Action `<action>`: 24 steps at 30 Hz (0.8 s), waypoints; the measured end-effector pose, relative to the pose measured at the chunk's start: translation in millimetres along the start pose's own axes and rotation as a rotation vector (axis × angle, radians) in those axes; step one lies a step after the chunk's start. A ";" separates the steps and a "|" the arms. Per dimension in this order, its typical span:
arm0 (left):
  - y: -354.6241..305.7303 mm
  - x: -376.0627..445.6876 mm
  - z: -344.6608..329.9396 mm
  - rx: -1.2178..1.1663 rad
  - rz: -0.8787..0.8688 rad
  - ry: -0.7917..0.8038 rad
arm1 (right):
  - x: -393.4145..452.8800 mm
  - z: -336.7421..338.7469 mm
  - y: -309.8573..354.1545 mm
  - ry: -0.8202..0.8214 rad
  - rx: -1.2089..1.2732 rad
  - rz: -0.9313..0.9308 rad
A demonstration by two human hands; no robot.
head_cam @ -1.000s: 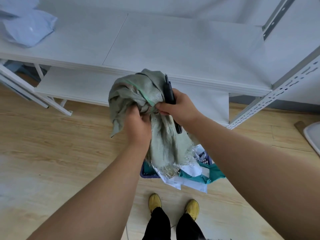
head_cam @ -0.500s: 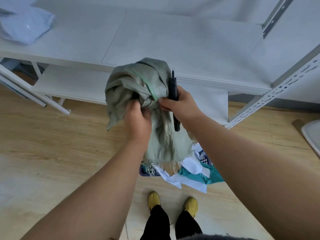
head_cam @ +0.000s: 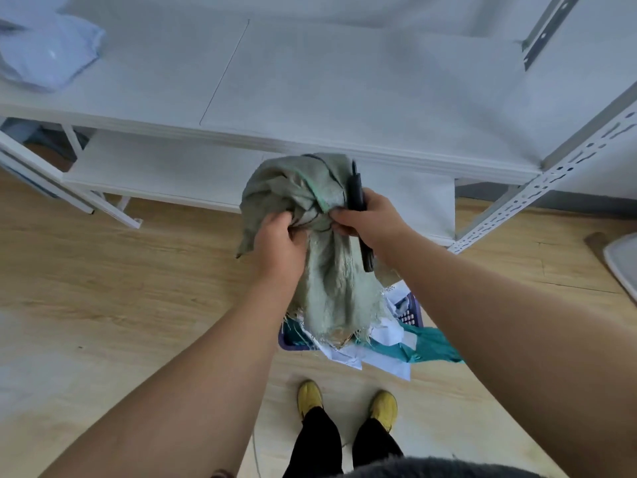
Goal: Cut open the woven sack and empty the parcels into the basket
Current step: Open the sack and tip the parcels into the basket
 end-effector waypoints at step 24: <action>-11.4 13.6 11.4 0.071 -0.137 -0.230 | 7.7 -3.1 28.3 0.083 -0.015 0.124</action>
Point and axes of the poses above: each hand's wrist, its own x-axis towards the middle knuckle, its own z-axis out of the back of the hand, y = z × x, the point moved 3 cm from there along x, towards the middle knuckle, and after that the axes turned 12 degrees about -z, right-handed, at the moved point
